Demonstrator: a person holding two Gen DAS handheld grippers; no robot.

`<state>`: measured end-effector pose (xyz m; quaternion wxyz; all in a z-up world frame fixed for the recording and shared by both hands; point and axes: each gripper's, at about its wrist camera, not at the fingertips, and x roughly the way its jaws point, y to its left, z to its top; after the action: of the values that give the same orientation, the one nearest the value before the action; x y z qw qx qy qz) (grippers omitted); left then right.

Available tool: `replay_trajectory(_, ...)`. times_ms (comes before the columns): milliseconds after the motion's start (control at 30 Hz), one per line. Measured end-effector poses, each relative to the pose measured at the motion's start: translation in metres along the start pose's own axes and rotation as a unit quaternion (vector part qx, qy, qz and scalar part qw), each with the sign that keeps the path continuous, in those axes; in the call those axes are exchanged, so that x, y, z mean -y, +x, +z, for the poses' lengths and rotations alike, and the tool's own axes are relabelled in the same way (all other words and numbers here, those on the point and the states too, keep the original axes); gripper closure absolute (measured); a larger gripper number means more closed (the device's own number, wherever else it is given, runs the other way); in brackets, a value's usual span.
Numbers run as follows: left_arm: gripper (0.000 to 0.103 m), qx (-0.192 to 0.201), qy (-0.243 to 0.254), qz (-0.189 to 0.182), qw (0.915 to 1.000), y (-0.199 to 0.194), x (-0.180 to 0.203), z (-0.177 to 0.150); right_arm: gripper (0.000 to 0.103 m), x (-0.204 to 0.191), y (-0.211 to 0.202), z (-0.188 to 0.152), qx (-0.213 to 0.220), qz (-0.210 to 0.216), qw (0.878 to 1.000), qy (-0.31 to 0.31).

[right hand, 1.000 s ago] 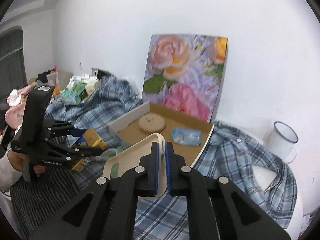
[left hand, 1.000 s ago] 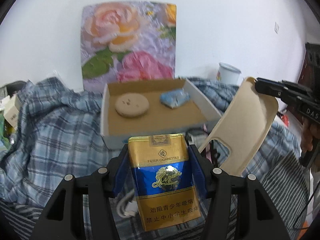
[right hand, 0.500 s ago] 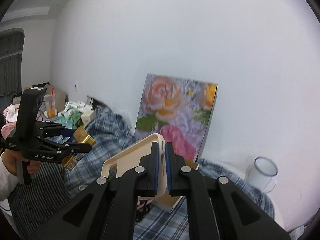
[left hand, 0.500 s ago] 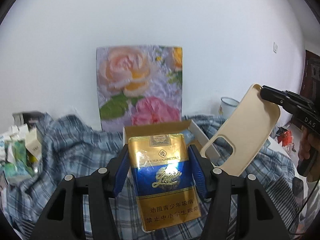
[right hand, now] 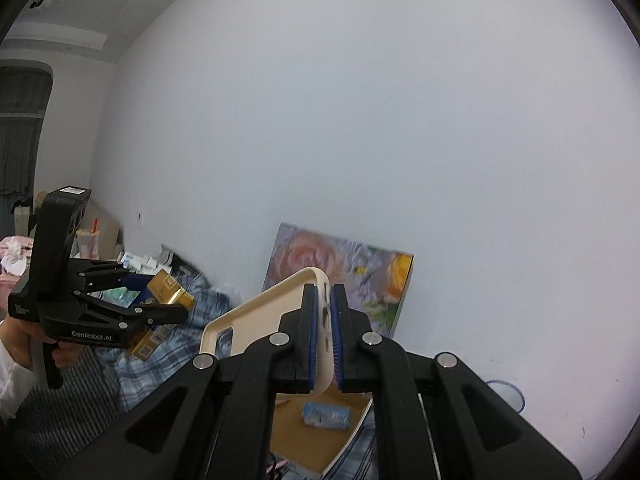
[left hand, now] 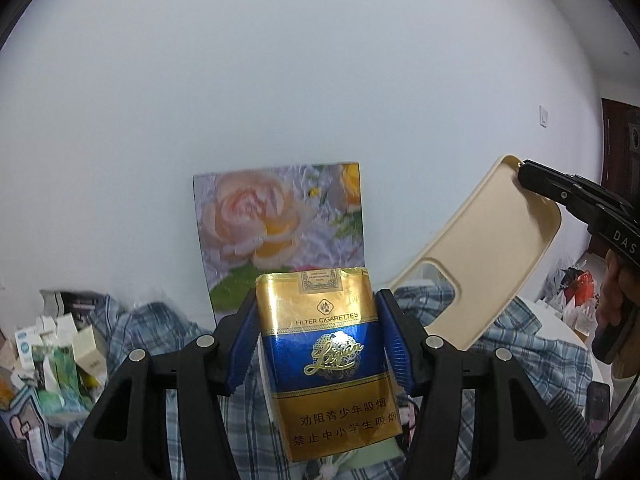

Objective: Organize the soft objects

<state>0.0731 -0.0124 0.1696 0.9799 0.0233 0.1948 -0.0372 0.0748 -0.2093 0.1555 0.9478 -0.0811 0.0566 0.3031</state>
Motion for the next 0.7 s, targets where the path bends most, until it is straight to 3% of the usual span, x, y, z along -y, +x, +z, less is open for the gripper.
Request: replay_trajectory(700,0.044,0.062,0.013,0.017,0.9978,0.018,0.010,0.070,0.097,0.021,0.001,0.044,0.082,-0.048,0.995,-0.002)
